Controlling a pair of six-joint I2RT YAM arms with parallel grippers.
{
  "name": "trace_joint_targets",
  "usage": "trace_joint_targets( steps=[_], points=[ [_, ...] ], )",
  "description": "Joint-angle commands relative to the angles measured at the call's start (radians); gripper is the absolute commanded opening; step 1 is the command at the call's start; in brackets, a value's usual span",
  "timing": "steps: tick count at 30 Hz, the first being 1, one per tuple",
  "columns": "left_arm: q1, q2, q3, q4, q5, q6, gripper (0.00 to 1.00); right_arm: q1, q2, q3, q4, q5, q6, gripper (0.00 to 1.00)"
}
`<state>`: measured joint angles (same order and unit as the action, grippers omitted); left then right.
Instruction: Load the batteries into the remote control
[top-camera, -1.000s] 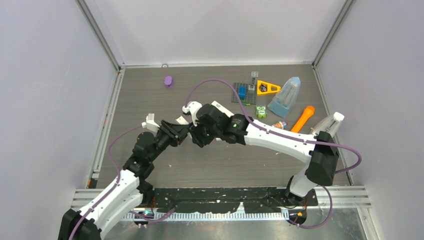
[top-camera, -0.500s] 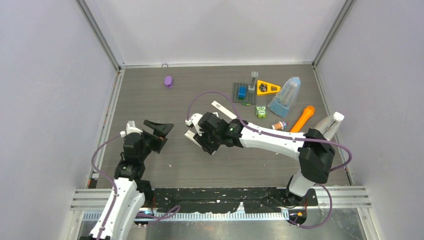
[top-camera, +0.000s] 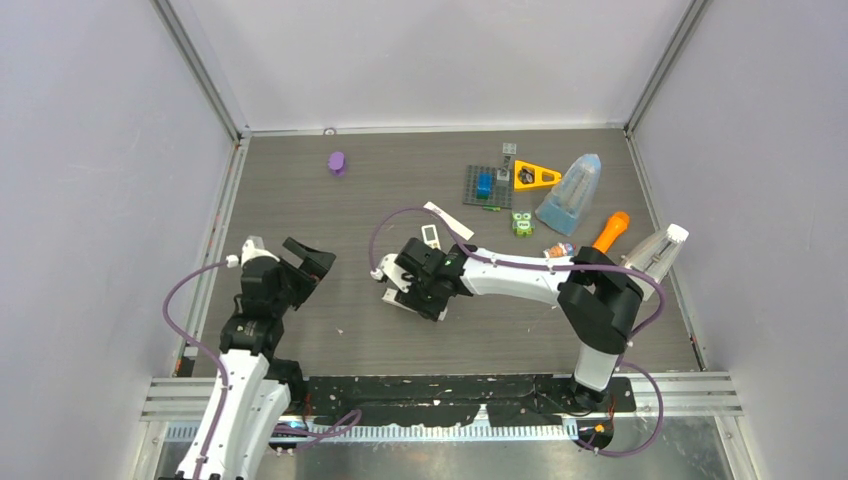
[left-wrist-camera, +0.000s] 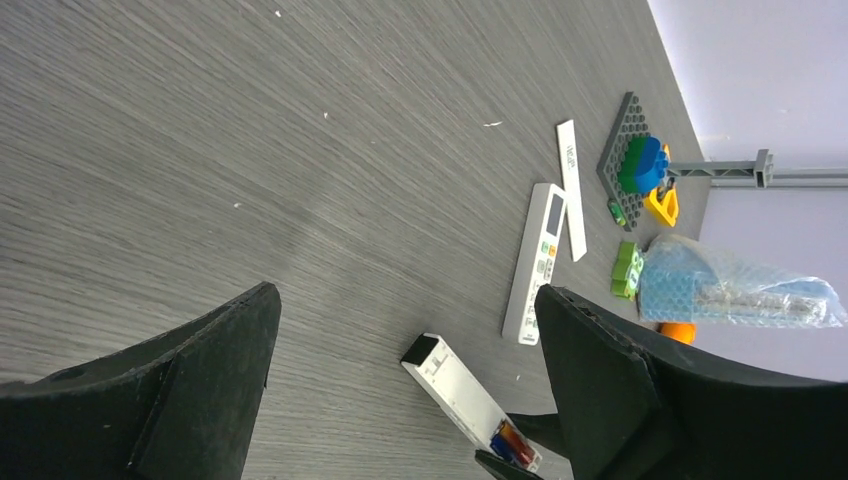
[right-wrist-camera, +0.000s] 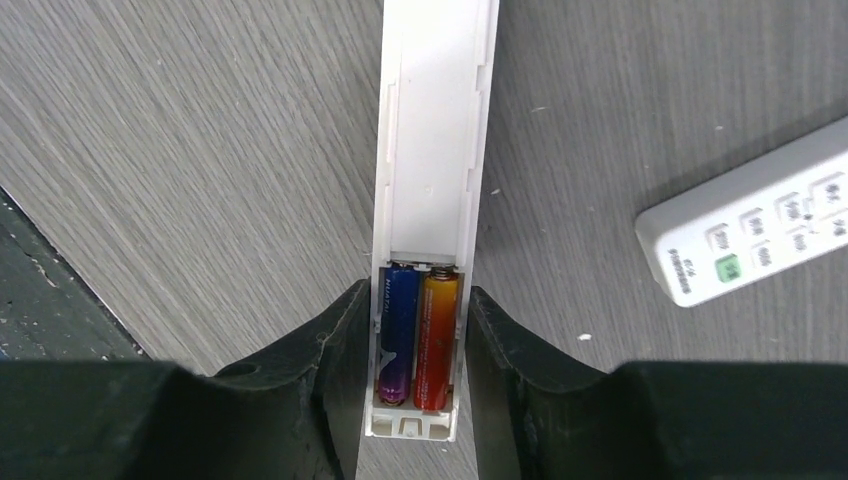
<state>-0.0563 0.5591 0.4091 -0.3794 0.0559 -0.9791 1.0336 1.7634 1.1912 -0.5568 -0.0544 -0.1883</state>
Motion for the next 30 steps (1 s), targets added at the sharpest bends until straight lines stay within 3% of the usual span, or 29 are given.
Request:
trace_joint_targets(
  steps=[1,7,14,18,22,26,30],
  points=[
    [0.007,0.021,0.011,0.036,-0.005,0.036,1.0,0.0,0.022,0.038,-0.006,-0.052,-0.033,0.43],
    [0.007,0.04,0.003,0.079,0.005,0.031,1.0,-0.001,0.043,0.037,-0.012,-0.049,-0.014,0.49],
    [0.007,0.055,0.019,0.086,0.014,0.045,1.0,-0.028,-0.035,0.055,0.002,-0.015,0.082,0.68],
    [0.007,0.065,0.027,0.094,0.025,0.051,1.0,-0.133,-0.132,0.061,0.07,-0.02,0.19,0.78],
    [0.007,0.085,0.036,0.109,0.047,0.061,1.0,-0.223,-0.178,0.094,0.107,0.068,0.276,0.84],
    [0.006,0.096,0.033,0.141,0.068,0.058,0.97,-0.311,-0.065,0.19,0.056,0.192,0.302,0.84],
    [0.007,0.129,0.051,0.115,0.087,0.059,0.93,-0.405,0.087,0.372,-0.073,0.188,0.294,0.83]
  ],
)
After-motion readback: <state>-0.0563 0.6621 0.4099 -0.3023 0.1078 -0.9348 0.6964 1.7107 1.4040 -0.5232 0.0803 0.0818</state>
